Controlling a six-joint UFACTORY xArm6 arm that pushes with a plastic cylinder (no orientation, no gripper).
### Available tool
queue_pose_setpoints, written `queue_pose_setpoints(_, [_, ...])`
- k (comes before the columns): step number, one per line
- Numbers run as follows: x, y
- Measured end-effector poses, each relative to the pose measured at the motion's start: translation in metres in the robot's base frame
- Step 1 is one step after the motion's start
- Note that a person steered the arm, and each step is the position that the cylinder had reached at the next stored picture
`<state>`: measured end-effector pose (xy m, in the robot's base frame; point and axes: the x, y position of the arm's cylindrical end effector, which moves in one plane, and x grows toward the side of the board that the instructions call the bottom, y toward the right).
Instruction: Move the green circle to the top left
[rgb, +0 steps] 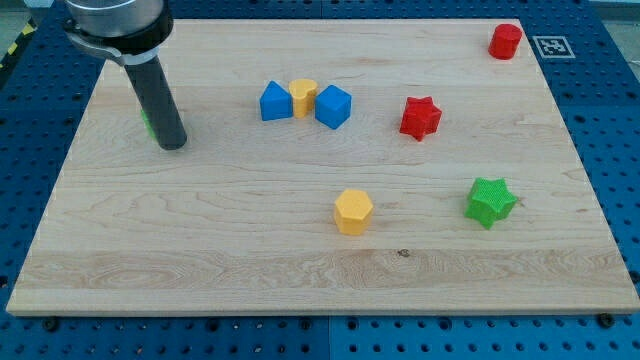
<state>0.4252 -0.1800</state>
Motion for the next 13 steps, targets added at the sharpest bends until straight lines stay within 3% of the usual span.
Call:
queue_pose_setpoints(2, [-0.006, -0.060])
queue_pose_setpoints(4, [-0.021, -0.031])
queue_pose_setpoints(6, [0.004, 0.017])
queue_pose_setpoints(9, [-0.064, -0.009])
queue_pose_setpoints(11, [-0.074, 0.039])
queue_pose_setpoints(12, [-0.093, 0.017])
queue_pose_setpoints(13, [-0.083, 0.004])
